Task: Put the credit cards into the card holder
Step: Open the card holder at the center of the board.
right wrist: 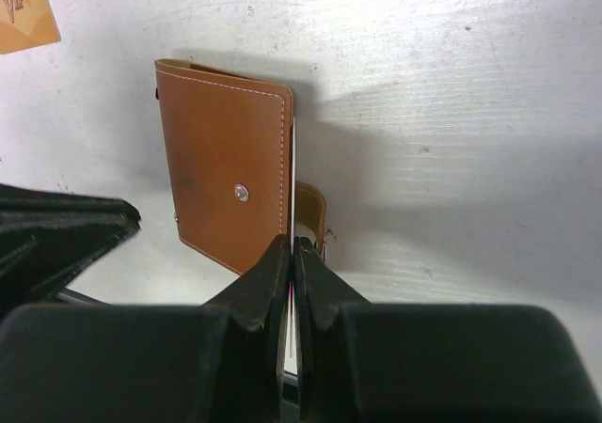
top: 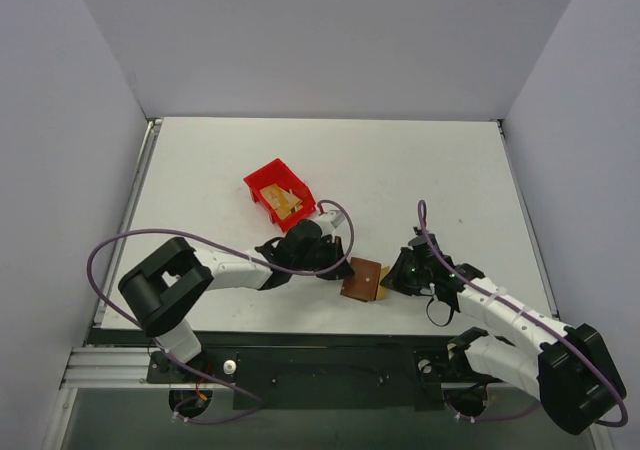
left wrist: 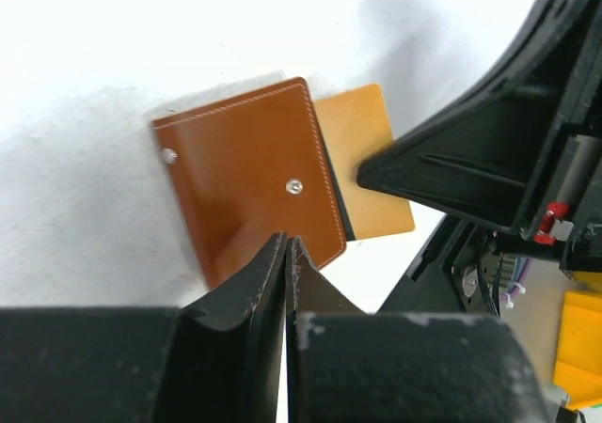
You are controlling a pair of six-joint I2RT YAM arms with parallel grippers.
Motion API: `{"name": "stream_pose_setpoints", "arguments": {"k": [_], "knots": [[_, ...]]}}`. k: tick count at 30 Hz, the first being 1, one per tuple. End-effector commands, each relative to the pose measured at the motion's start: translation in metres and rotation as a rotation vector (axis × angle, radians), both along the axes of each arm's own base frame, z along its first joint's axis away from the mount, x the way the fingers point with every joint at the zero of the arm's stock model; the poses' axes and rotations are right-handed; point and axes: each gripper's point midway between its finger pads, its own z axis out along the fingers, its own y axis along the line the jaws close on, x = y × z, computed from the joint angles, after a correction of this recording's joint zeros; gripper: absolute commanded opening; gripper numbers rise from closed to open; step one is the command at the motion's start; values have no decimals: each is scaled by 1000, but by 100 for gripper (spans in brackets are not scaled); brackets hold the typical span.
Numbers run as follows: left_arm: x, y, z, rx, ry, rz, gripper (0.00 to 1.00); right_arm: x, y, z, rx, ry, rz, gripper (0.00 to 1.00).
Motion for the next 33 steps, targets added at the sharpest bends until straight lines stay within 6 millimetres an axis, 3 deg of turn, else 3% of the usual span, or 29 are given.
{"name": "stream_pose_setpoints", "arguments": {"k": [1, 4, 13, 33], "knots": [[21, 13, 12, -3, -32, 66, 12, 0, -3, 1, 5, -11, -2, 0], [25, 23, -1, 62, -25, 95, 11, 0, -3, 1, 8, -13, -2, 0], [20, 21, -30, 126, 14, 67, 5, 2, 0, 6, 34, -26, 3, 0], [12, 19, -46, 147, 46, 43, 3, 12, 16, 41, 113, -72, 49, 0]]}}
